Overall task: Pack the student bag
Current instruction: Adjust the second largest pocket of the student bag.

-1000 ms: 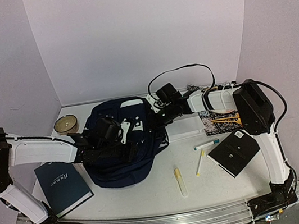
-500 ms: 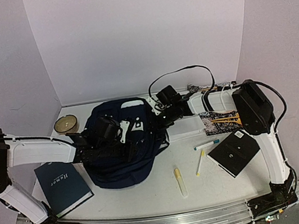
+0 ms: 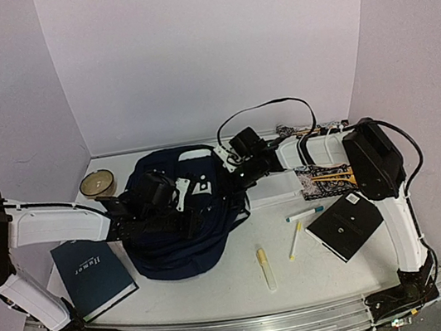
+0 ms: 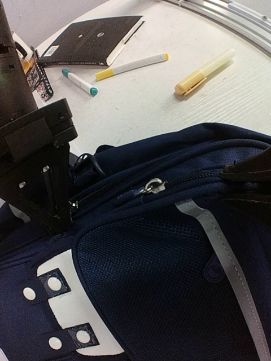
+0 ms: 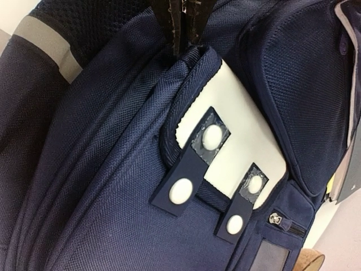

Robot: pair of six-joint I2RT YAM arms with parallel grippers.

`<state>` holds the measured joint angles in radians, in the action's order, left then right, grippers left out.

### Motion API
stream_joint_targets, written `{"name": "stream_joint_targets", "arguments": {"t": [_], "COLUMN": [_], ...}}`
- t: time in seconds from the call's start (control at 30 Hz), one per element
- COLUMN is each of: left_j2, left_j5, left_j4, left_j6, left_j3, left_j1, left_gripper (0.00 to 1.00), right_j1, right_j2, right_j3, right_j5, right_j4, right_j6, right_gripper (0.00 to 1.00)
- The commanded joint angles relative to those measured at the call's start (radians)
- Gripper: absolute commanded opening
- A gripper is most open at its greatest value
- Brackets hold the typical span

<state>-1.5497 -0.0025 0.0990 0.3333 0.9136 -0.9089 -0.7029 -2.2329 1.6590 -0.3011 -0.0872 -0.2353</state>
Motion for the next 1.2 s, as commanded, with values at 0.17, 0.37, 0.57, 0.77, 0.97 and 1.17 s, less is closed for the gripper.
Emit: {"name": "stream_joint_targets", "arguments": {"t": [0.17, 0.37, 0.57, 0.77, 0.97, 1.17], "left_j2": [0.003, -0.033, -0.035, -0.03, -0.019, -0.012], "left_j5": [-0.077, -0.149, -0.141, -0.027, 0.051, 0.094], "left_j4": [-0.094, -0.085, -0.086, -0.093, -0.091, -0.09], "left_j6": [0.046, 0.097, 0.121, 0.076, 0.056, 0.049], "left_j3": [0.015, 0.048, 0.063, 0.057, 0.025, 0.019], "left_j1": [-0.007, -0.001, 0.022, 0.021, 0.021, 0.019], "left_gripper": [0.0, 0.0, 0.0, 0.0, 0.0, 0.0], "right_j1": [-0.001, -0.009, -0.025, -0.026, -0.026, -0.025], "right_j2": [0.244, 0.351, 0.375, 0.333, 0.242, 0.156], "right_j3": [-0.201, -0.381, -0.465, -0.388, -0.254, -0.156], "right_j5": [-0.074, -0.182, -0.175, -0.052, 0.003, -0.047], "right_j4": [-0.055, -0.218, -0.272, -0.243, -0.173, -0.119], "right_j6": [0.0, -0.033, -0.048, -0.002, 0.107, 0.211], "right_gripper": [0.0, 0.0, 0.0, 0.08, 0.19, 0.3]}}
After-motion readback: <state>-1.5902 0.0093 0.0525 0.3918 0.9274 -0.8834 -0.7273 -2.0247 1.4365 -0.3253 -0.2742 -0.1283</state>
